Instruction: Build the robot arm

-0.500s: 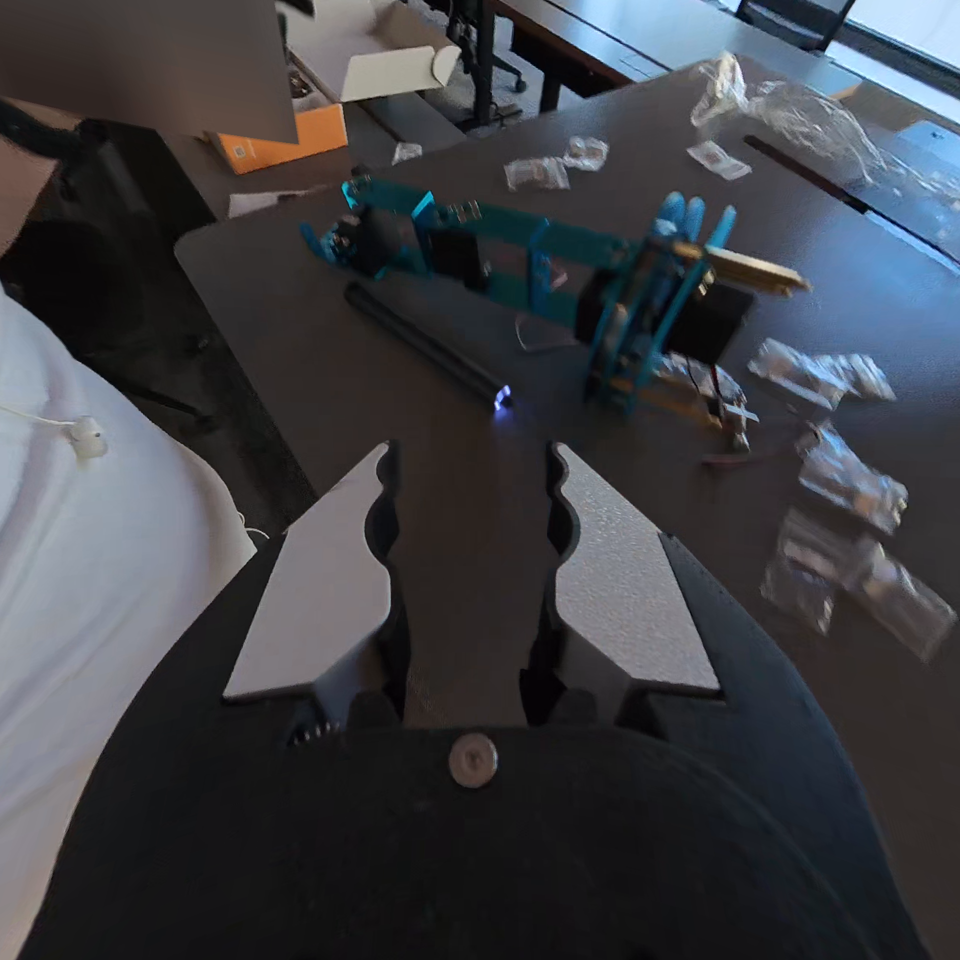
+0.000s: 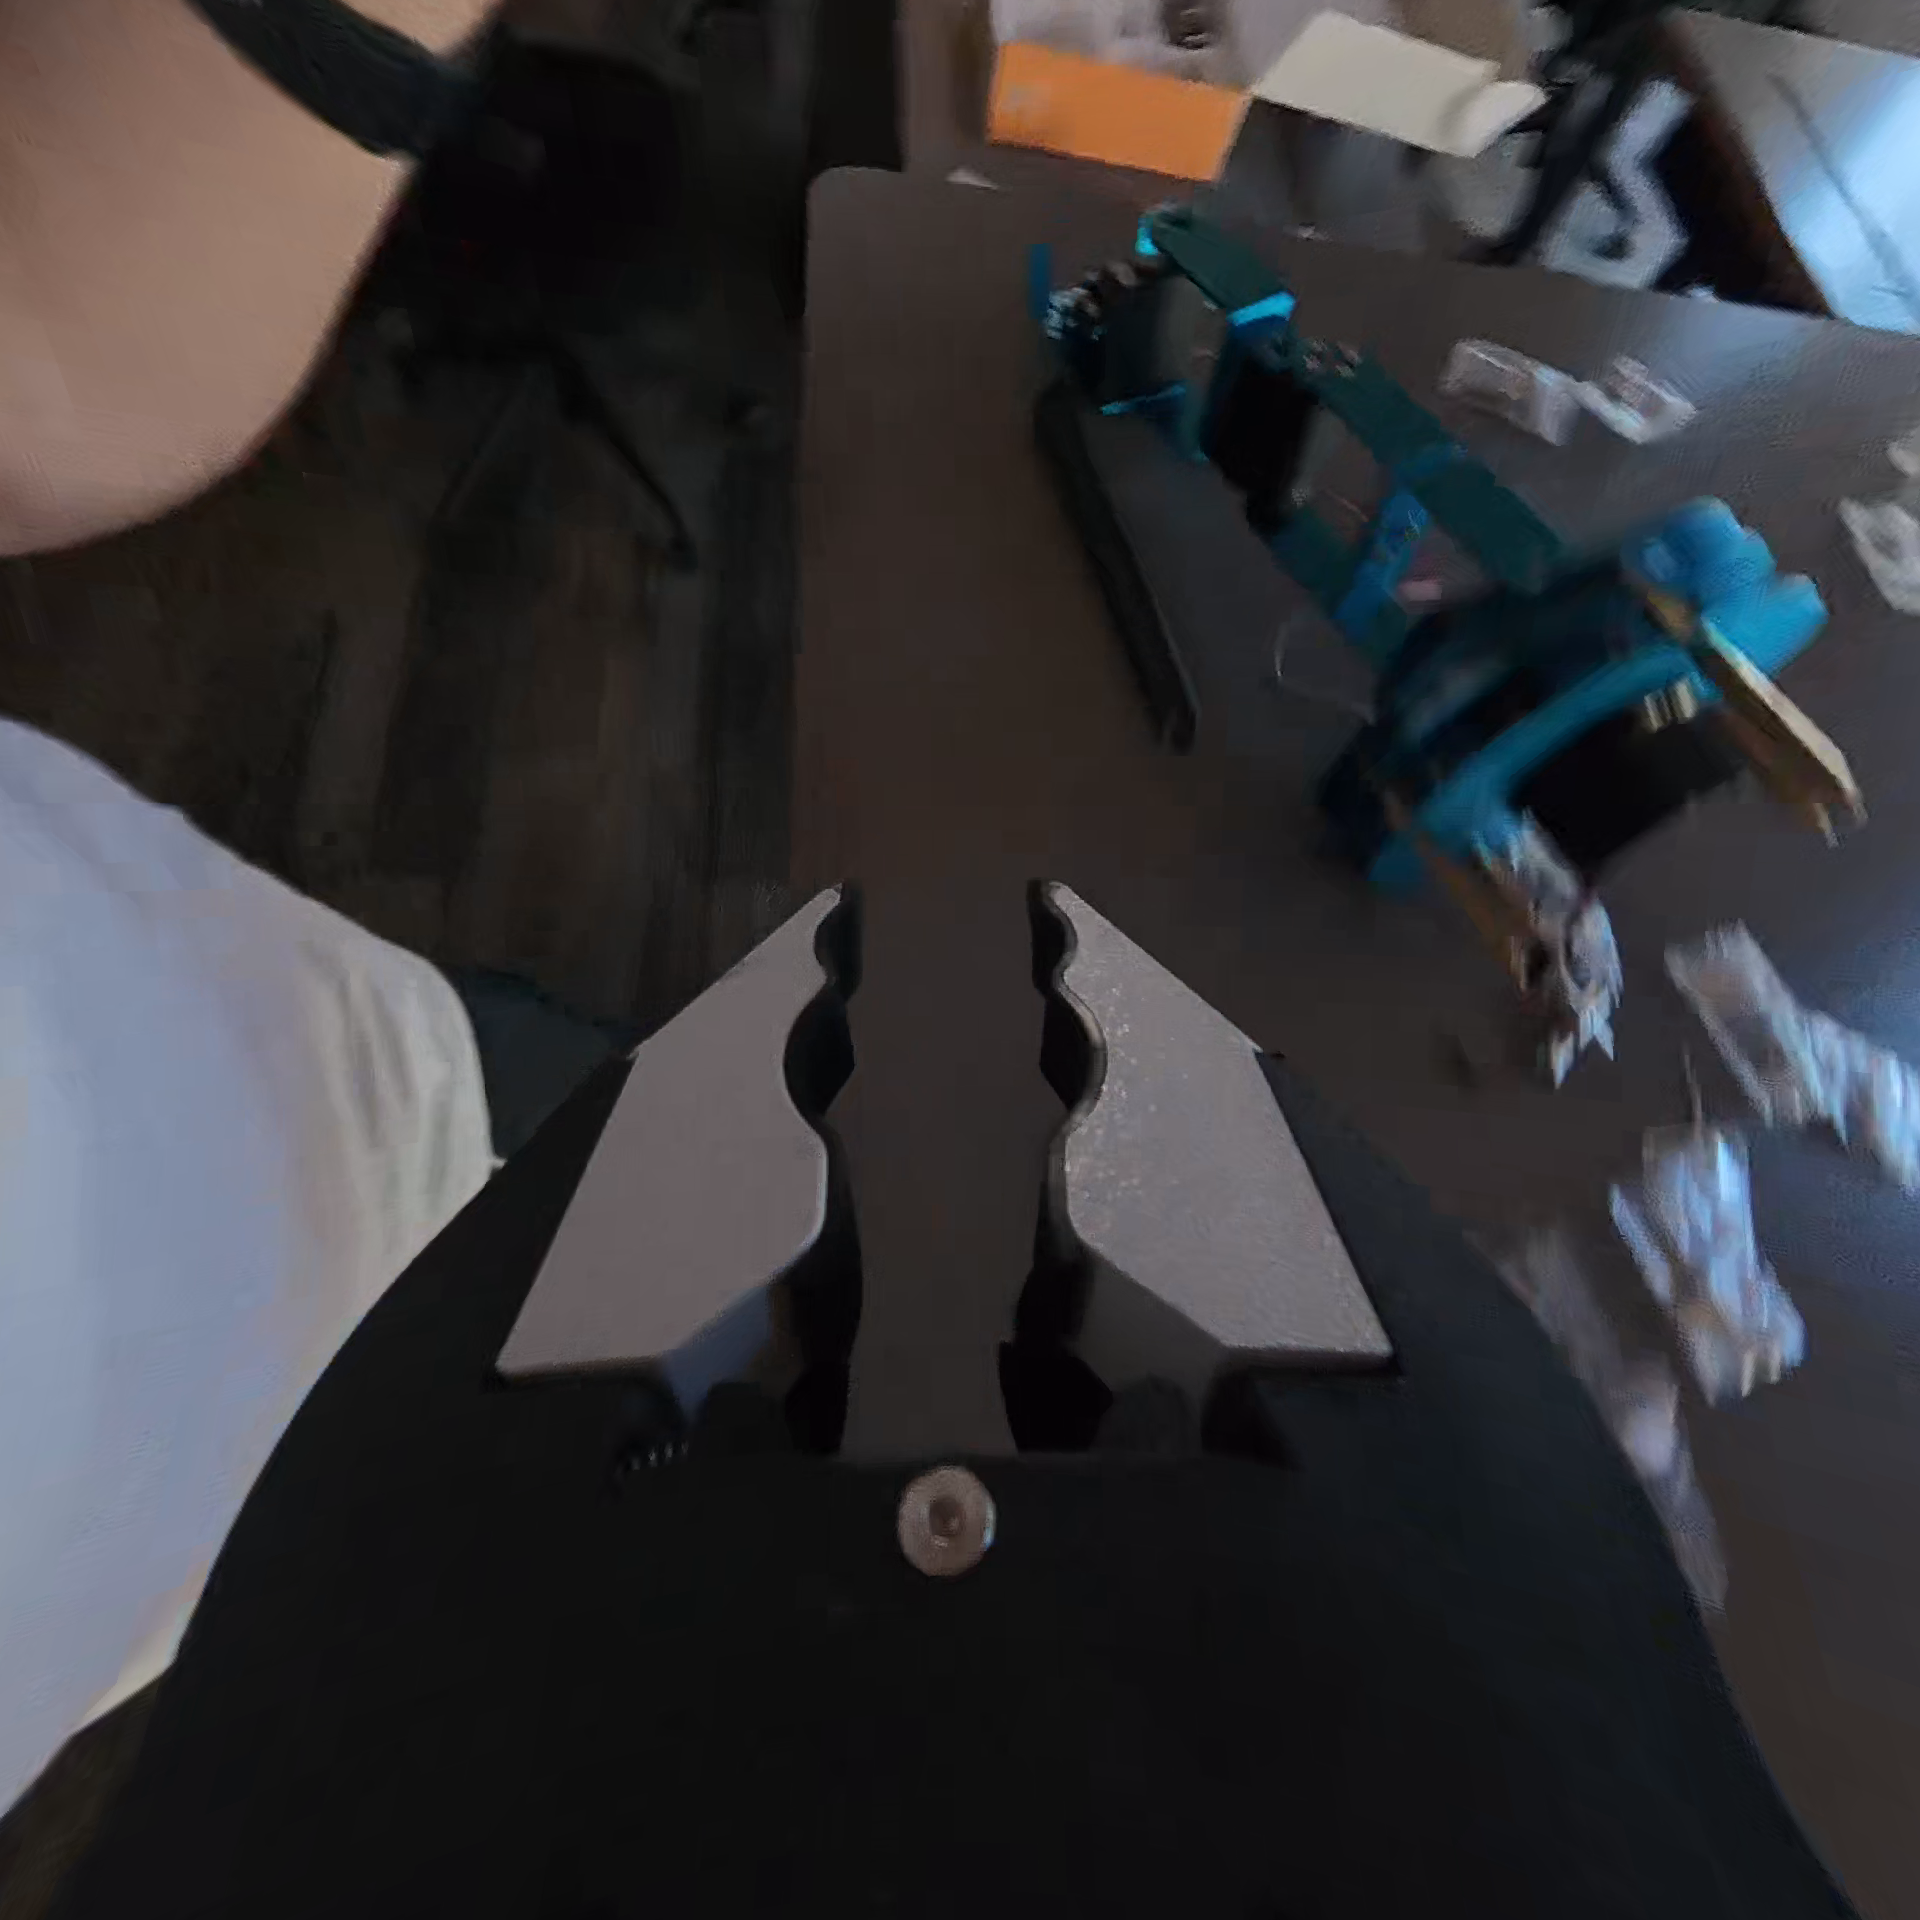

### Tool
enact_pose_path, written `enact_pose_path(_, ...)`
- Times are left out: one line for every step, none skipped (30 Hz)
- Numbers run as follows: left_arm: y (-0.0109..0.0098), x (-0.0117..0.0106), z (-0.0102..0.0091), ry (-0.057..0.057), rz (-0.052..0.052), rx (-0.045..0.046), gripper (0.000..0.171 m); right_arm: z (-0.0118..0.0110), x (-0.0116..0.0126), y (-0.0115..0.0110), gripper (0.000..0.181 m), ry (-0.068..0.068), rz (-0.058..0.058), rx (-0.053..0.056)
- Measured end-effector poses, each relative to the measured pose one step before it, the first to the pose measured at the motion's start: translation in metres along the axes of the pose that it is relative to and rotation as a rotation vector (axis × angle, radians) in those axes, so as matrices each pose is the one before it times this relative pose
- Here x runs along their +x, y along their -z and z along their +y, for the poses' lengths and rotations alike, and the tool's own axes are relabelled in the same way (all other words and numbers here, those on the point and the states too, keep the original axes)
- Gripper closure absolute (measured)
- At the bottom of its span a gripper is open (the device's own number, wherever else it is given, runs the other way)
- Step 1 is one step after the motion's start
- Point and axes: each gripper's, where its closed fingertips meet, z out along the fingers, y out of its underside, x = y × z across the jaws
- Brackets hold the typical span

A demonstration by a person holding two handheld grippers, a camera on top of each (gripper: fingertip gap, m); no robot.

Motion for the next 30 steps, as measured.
enact_pose_path(0.00976, -0.00354, -0.00622, -0.0154, -0.0521, -0.02092, 0.145, -0.01314, 0.01028, -0.02263, 0.149, 0.033, -0.0422, -0.0221)
enact_pose_path(0.01102, -0.00532, -0.00521, -0.0154, -0.0596, -0.02163, 0.143, -0.01409, 0.01082, -0.02221, 0.148, 0.0339, -0.0408, -0.0125)
enact_pose_path(0.01157, -0.00578, -0.00536, -0.0113, -0.0586, -0.01164, 0.143, -0.01179, 0.01204, -0.02196, 0.148, 0.0366, -0.034, -0.0181)
enact_pose_path(0.01097, -0.00483, -0.0044, 0.0024, -0.0483, -0.00719, 0.143, -0.00794, 0.0127, -0.02122, 0.148, 0.0205, -0.0249, -0.0431)
enact_pose_path(0.00994, -0.00207, -0.00226, 0.0118, -0.0275, -0.01051, 0.142, -0.00673, 0.00779, -0.0195, 0.145, 0.0076, -0.0389, -0.0533)
enact_pose_path(0.00889, -0.00008, 0.00097, 0.0102, -0.0142, -0.01673, 0.14, -0.00913, 0.00318, -0.01691, 0.143, -0.0043, -0.0468, -0.0441)
enact_pose_path(0.00834, -0.00037, 0.00411, 0.0008, -0.0155, -0.02219, 0.139, -0.00994, 0.0048, -0.01451, 0.144, -0.0044, -0.0167, -0.0318)
enact_pose_path(0.00802, -0.00107, 0.00622, -0.0092, -0.0204, -0.02344, 0.138, -0.00831, 0.00358, -0.01389, 0.144, 0.01, -0.0151, -0.0293)
enact_pose_path(0.00722, -0.00145, 0.00641, -0.0177, -0.0219, -0.01867, 0.138, -0.00378, 0.00478, -0.01354, 0.145, 0.0049, -0.0053, -0.0476)
enact_pose_path(0.00611, -0.00183, 0.00518, -0.0197, -0.0233, -0.01321, 0.138, 0.00098, 0.00659, -0.01245, 0.145, -0.0066, 0.0091, -0.0688)
enact_pose_path(0.00454, -0.00278, 0.00387, -0.0077, -0.0283, -0.01329, 0.14, 0.00106, 0.00604, -0.01059, 0.147, 0.0003, 0.0135, -0.0542)
enact_pose_path(0.00329, -0.00158, 0.00343, 0.0108, -0.0241, -0.0209, 0.139, 0.00085, 0.00524, -0.00889, 0.15, 0.0029, 0.013, -0.0333)
enact_pose_path(0.00279, 0.0013, 0.00302, 0.015, -0.0104, -0.02404, 0.138, 0.00101, -0.00006, -0.00691, 0.15, -0.0063, -0.0195, -0.0271)
enact_pose_path(0.0029, 0.00213, 0.00294, 0.0051, -0.0098, -0.01954, 0.138, 0.00176, -0.00378, -0.00475, 0.15, -0.0125, -0.0368, -0.0242)
enact_pose_path(0.00274, 0.00039, 0.00355, -0.0063, -0.0198, -0.01644, 0.139, 0.0043, -0.0044, -0.00376, 0.15, -0.002, -0.0312, -0.0354)
enact_pose_path(0.00208, -0.00081, 0.00424, -0.0075, -0.0216, -0.018, 0.139, 0.00604, -0.00165, -0.00355, 0.148, 0.0161, -0.0037, -0.0427)
enact_pose_path(0.00114, -0.00018, 0.00437, 0.0017, -0.0138, -0.0163, 0.139, 0.00613, -0.00059, -0.00271, 0.154, 0.0277, 0.0119, -0.0364)
enact_pose_path(-0.00006, 0.00054, 0.00399, 0.0151, -0.0086, -0.01244, 0.139, -0.00004, -0.00658, 0.00041, 0.163, 0.0197, -0.0209, 0.0061)
enact_pose_path(-0.00096, 0.00158, 0.0036, 0.0219, -0.0071, -0.01047, 0.139, 0.00236, -0.00753, 0.0004, 0.163, 0.0128, -0.0153, -0.005)
enact_pose_path(-0.00156, 0.00244, 0.00429, 0.0202, -0.0097, -0.01164, 0.139, 0.00473, -0.00571, 0.00153, 0.164, 0.0184, 0.0108, -0.0031)
enact_pose_path(-0.00153, 0.0033, 0.00526, 0.0139, -0.0141, -0.01339, 0.137, 0.00668, -0.00811, 0.00354, 0.164, 0.021, 0.0079, 0.0003)
enact_pose_path(-0.00136, 0.00464, 0.00489, 0.0073, -0.0163, -0.00855, 0.136, 0.00592, -0.01003, 0.00626, 0.164, 0.008, 0.0022, 0.0237)
enact_pose_path(-0.00128, 0.00694, 0.00377, 0.0036, -0.0102, 0.00151, 0.135, 0.0051, -0.00954, 0.00945, 0.164, 0.0009, 0.0056, 0.0496)
enact_pose_path(-0.00169, 0.00934, 0.00295, 0.0055, 0.0004, 0.00591, 0.135, 0.00678, -0.00802, 0.01313, 0.164, -0.0051, 0.0132, 0.0548)
enact_pose_path(-0.0026, 0.01107, 0.00328, 0.0088, 0.0085, 0.00073, 0.135, 0.00909, -0.00557, 0.01701, 0.164, -0.0058, 0.0255, 0.0481)
enact_pose_path(-0.00391, 0.01245, 0.00353, 0.0085, 0.0132, -0.00536, 0.135, 0.01014, -0.00391, 0.02089, 0.164, -0.0089, 0.0312, 0.0523)
enact_pose_path(-0.00555, 0.01382, 0.00323, 0.0047, 0.0154, -0.00582, 0.135, 0.01014, -0.00277, 0.02443, 0.164, -0.0218, 0.0277, 0.061)
enact_pose_path(-0.00744, 0.01503, 0.00237, 0.0012, 0.0175, -0.00343, 0.135, 0.00966, -0.00036, 0.02784, 0.164, -0.0331, 0.0309, 0.0729)
enact_pose_path(-0.00947, 0.0168, 0.00187, -0.0022, 0.023, -0.0008, 0.135, 0.00872, 0.0003, 0.03098, 0.164, -0.045, 0.0214, 0.0853)
enact_pose_path(-0.01184, 0.01855, 0.00127, -0.002, 0.029, 0.00294, 0.135, 0.00814, 0.00048, 0.0335, 0.165, -0.0553, 0.011, 0.0901)
